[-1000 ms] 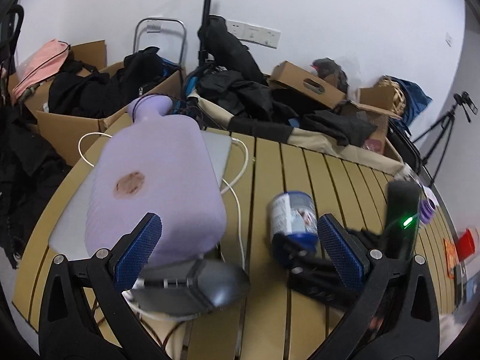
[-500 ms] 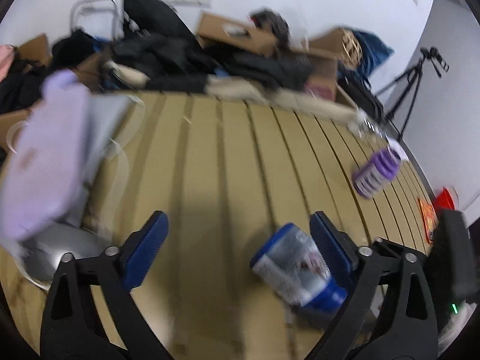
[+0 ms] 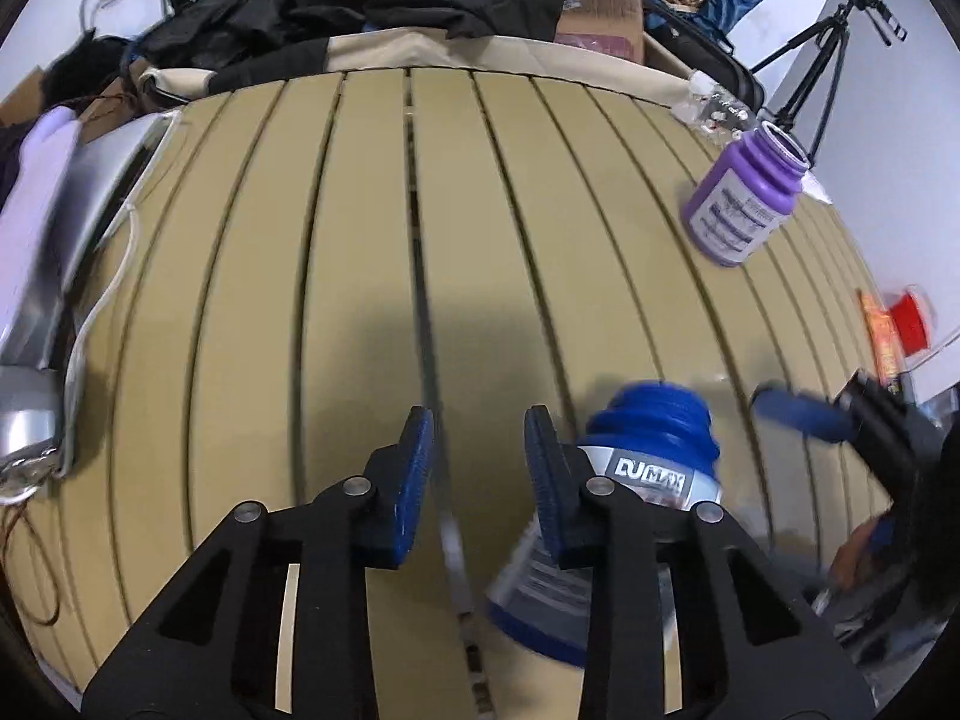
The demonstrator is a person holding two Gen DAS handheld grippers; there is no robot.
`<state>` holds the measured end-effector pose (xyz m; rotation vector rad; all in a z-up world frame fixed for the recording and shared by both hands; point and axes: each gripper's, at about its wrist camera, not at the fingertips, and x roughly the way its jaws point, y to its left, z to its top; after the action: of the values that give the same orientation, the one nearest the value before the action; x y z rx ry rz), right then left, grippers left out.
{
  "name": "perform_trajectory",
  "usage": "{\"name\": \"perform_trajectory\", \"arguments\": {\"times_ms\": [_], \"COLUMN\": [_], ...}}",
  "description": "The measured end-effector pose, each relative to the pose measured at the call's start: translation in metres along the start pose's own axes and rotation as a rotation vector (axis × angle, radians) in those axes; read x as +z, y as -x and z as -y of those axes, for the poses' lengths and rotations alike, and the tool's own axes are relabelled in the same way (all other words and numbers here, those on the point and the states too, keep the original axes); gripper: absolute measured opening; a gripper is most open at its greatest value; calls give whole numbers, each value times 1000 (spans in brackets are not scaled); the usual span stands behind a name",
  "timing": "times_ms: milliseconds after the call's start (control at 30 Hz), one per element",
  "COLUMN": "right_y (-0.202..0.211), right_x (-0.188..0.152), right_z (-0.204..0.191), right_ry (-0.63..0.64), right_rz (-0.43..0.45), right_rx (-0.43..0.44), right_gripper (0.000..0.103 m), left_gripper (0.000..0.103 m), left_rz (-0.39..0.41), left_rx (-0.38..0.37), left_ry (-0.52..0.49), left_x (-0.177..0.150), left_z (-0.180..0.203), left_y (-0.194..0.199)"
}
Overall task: Flip cup upright
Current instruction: 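Grasp the bottle with the left gripper while the right gripper opens and releases it, then grasp the upright bottle with the right gripper while the left gripper releases it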
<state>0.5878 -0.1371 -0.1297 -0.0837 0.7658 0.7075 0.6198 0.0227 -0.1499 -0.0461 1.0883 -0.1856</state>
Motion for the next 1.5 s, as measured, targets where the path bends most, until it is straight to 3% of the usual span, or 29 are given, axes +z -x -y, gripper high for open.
{"name": "perform_trajectory", "arguments": {"times_ms": [67, 133, 200, 267, 333, 367, 433, 467, 533, 633, 733, 833, 933, 1067, 1167, 1300, 1500], "right_y": [-2, 0, 6, 15, 24, 26, 33, 35, 38, 39, 42, 47, 38, -6, -40, -78, -106], "right_x": [0, -1, -1, -2, -2, -2, -1, -1, -3, -1, 5, 32, 79, 153, 184, 202, 214], "right_z": [3, 2, 7, 18, 32, 42, 50, 52, 52, 54, 54, 59, 74, 98, 112, 125, 129], "right_ry": [-19, -17, -23, -57, -100, -134, -161, -163, -160, -160, -170, -160, -180, -284, -356, -444, -410], "right_rz": [-2, -8, -4, -1, -2, -15, -2, 7, 9, 14, 31, 73, 83, 4, -49, -122, -163], "right_rx": [-13, -18, -48, -96, -148, -186, -200, -196, -196, -181, -140, -57, 53, 232, 334, 476, 489], "right_gripper": [71, 71, 71, 71, 71, 71, 71, 71, 71, 71, 71, 71, 79, 80, 80, 80, 68], "left_gripper": [35, 54, 77, 81, 84, 83, 73, 60, 60, 60, 60, 60, 60, 60, 60, 60, 60], "left_rz": [15, 33, 46, 27, -49, -87, -184, -199, -206, -212, -113, 60, 188, 331, 441, 499, 493], "left_rx": [3, -11, -87, -107, -87, -116, -158, -151, -103, -111, -64, -27, -16, 40, 76, 73, 37], "left_ry": [-8, 10, 16, -46, -122, -121, -106, -121, -170, -187, -197, -203, -199, -210, -236, -258, -259], "left_x": [1, 3, 4, 2, -2, -4, -7, -9, -13, -11, -3, 19, 51, 94, 117, 129, 150], "left_z": [3, 4, 10, 26, 45, 48, 55, 59, 70, 71, 67, 61, 55, 46, 40, 30, 18], "left_y": [7, 20, 30, 29, 12, 5, -12, -17, -22, -23, -13, 5, 20, 35, 39, 34, 11]}}
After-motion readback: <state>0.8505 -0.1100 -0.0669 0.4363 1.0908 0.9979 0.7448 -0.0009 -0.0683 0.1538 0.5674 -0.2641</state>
